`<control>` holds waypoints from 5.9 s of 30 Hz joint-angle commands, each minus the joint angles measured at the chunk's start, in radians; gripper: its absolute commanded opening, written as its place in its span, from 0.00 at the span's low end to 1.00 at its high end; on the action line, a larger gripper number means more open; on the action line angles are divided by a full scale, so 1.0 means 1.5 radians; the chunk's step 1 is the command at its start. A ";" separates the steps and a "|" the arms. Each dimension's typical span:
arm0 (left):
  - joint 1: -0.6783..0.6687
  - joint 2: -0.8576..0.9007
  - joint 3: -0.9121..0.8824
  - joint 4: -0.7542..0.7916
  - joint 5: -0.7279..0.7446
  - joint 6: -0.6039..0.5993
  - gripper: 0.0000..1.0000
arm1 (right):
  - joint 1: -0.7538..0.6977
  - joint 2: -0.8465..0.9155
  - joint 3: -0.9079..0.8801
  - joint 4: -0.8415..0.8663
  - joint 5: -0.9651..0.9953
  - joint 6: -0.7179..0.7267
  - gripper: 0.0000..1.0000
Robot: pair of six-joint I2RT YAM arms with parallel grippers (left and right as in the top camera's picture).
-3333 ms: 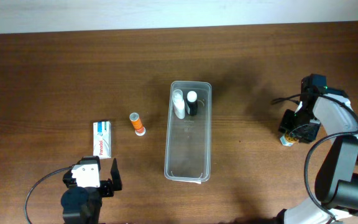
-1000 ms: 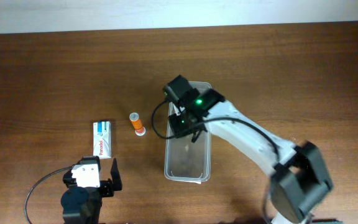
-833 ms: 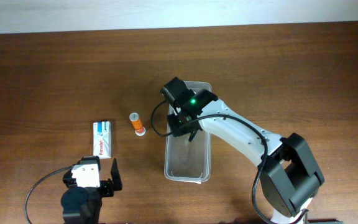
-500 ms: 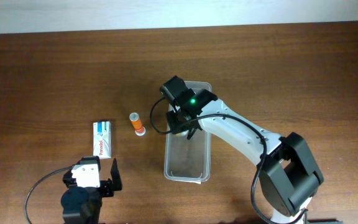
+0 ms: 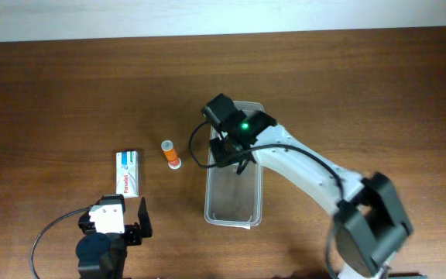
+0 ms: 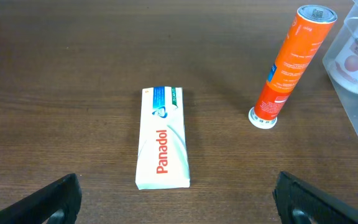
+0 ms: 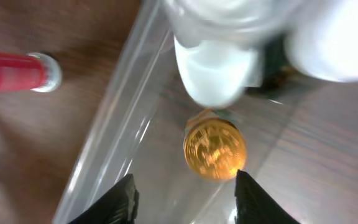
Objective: Pack container
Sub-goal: 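Lower the gold-lidded jar into the container and open the gripper, then grasp the orange tube with the left gripper, then place the orange tube into the container and release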
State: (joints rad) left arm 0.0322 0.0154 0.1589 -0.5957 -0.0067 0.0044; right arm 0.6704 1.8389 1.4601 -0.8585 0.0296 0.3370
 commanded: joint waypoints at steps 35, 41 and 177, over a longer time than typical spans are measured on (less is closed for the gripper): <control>0.002 0.110 0.144 0.063 0.061 -0.080 0.99 | -0.543 -0.380 0.037 -0.326 -0.047 0.100 0.98; 0.002 0.387 0.375 0.017 0.067 -0.077 0.99 | -0.543 -0.380 0.037 -0.326 -0.047 0.100 0.98; -0.487 1.392 1.400 -0.561 0.006 -0.023 0.65 | -0.543 -0.380 0.037 -0.326 -0.047 0.100 0.98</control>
State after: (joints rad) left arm -0.6994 2.1311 2.1624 -1.3888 -0.0097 -0.0277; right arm -0.1371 1.2724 1.5070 -1.3476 -0.0364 0.4900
